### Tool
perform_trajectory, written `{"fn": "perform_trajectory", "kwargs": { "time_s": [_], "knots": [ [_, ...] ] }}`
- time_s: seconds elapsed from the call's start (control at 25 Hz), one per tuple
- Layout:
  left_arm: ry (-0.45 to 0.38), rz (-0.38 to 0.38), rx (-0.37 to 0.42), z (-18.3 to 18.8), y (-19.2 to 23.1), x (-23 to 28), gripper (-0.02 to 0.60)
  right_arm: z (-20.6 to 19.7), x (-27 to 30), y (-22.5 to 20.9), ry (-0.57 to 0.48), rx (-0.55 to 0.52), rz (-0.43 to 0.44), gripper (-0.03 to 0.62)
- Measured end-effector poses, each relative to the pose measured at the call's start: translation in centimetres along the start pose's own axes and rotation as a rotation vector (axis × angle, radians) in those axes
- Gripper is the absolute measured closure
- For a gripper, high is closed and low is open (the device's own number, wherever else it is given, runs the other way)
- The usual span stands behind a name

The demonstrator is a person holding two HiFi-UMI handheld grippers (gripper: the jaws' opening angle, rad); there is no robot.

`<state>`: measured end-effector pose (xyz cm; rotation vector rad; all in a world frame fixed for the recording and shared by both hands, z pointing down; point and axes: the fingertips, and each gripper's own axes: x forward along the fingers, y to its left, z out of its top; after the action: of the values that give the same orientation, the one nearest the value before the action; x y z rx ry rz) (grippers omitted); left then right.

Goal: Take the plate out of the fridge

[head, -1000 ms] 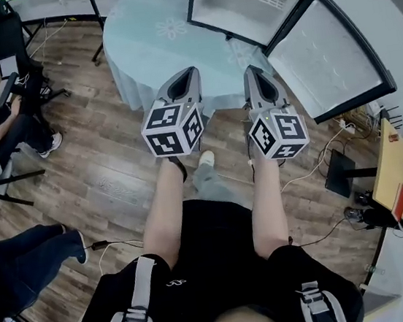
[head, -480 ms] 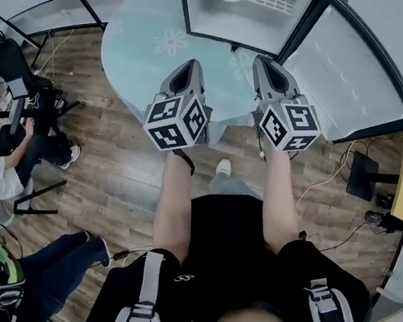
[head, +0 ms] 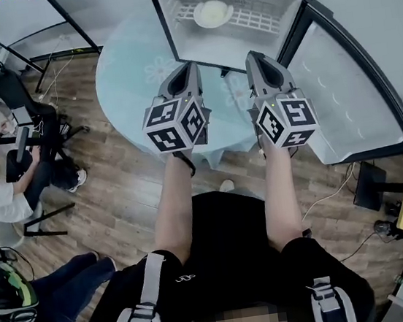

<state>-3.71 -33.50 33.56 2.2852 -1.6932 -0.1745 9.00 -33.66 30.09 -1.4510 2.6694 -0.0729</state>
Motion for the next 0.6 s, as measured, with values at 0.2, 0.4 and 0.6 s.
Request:
{"fn": "perform_trajectory", "kwargs": {
  "time_s": [0.2, 0.4, 0.6],
  "knots": [
    [0.003, 0.011, -0.022, 0.3, 0.4, 1.5, 0.571, -0.2, 0.6, -1.1, 0.000, 0.023, 0.009, 0.592],
    [0.041, -0.017, -0.035, -1.0, -0.4, 3.1, 0.571, -1.3, 0.6, -2.5, 0.017, 0.054, -0.011, 0.592],
    [0.044, -0.045, -0.050, -1.4, -1.0, 4.5, 0.571, -1.1, 0.8, -2.5, 0.013, 0.032, -0.012, 0.592]
  ]
}}
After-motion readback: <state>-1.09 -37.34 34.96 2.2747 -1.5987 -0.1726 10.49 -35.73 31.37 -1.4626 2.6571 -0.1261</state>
